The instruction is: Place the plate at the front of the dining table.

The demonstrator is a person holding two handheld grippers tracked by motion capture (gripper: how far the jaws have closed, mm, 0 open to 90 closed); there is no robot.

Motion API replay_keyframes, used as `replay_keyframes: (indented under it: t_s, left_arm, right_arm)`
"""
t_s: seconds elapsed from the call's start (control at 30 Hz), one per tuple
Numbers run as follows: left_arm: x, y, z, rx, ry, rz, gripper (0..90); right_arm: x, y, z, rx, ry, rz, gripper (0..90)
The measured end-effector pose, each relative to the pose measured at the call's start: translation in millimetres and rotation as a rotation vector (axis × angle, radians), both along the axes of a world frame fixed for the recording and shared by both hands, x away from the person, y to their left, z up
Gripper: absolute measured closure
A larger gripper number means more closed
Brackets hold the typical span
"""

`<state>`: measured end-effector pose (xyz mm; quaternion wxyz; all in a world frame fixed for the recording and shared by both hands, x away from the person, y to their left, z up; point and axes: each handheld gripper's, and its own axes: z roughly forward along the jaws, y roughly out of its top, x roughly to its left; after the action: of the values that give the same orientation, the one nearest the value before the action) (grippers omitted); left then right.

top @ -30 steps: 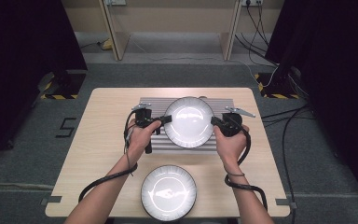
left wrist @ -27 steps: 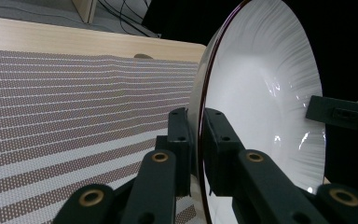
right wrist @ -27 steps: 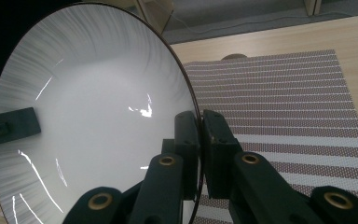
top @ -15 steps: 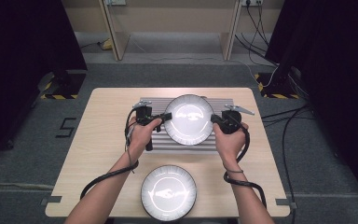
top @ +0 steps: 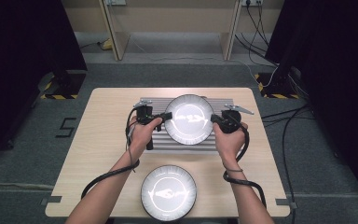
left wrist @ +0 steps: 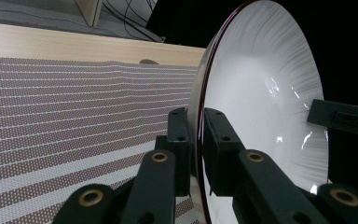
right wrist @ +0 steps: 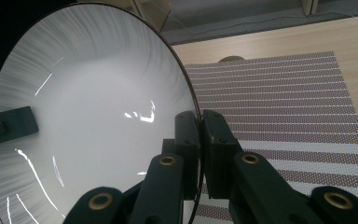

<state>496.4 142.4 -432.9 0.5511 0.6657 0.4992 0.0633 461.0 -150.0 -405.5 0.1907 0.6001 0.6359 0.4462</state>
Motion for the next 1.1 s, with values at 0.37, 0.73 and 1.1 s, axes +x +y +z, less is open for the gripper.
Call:
replay_keyframes:
  t_s: [0.37, 0.73, 1.1]
  left_arm:
    - [2.7, 1.8, -0.3, 0.002, -0.001, 0.001, 81.1]
    - [7.1, 0.3, -1.6, 0.006, -0.003, 0.008, 80.9]
    - [10.4, -1.5, -2.3, 0.004, -0.004, 0.009, 81.0]
  right_arm:
    - [3.2, 2.0, -1.3, -0.001, 0.001, -0.003, 85.8]
    - [7.2, 2.6, -3.5, -0.001, 0.008, -0.011, 85.9]
    - [10.9, 0.3, -4.9, -0.003, 0.008, -0.005, 86.1]
